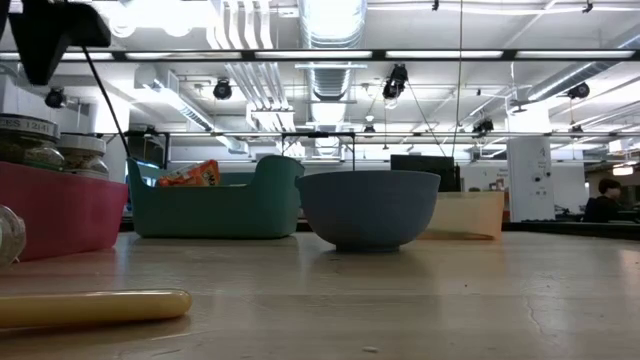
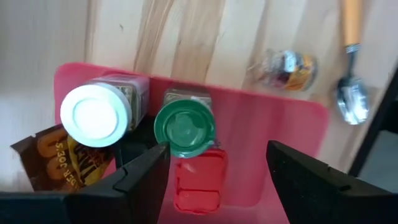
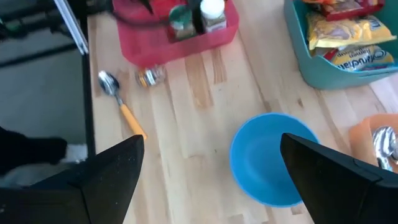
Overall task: Pick & Place Food Item
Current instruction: Put the yellow spoon into the orange bin
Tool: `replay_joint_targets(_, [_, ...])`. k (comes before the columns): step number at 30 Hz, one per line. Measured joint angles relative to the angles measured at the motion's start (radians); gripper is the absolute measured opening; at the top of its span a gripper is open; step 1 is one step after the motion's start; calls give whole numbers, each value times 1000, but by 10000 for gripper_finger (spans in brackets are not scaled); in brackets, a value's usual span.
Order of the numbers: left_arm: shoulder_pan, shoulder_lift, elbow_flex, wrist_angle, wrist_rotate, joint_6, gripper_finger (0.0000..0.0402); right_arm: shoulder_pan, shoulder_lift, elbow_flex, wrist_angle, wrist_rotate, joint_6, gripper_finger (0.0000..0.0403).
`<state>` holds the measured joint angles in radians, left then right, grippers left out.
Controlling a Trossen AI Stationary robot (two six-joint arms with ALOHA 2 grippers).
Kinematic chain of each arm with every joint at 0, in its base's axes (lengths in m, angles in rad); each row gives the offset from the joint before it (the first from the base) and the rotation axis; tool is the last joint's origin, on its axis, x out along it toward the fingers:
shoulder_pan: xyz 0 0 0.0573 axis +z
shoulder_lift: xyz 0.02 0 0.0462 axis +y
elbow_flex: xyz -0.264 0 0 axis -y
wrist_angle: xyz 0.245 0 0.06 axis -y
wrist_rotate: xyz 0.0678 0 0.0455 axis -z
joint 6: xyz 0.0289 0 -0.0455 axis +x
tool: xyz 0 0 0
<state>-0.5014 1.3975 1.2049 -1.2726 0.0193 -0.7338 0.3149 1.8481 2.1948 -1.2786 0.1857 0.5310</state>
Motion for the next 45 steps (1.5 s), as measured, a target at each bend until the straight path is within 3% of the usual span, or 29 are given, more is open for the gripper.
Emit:
replay_joint_targets(7, [-14, -28, 75, 16, 16, -34, 269, 2, 37, -11, -7, -1, -21, 373])
replay_joint_targets(17, [-93, 54, 208, 105, 68, -70, 269, 2, 43, -17, -31, -1, 8, 373])
replay_joint_targets(25, [-160, 261, 364, 147, -15, -215, 269, 8, 30, -16, -142, 5, -20, 373])
replay_joint_targets(33, [-190, 514, 543, 108, -8, -173, 269, 40, -8, -18, -161, 53, -9, 373])
replay_joint_targets(38, [-199, 557, 556, 103, -16, -155, 269, 80, -36, -18, -161, 62, 47, 373])
replay_joint_targets(45, [-225, 575, 456, 198, -27, -156, 269, 169, -57, -19, -162, 124, 183, 373])
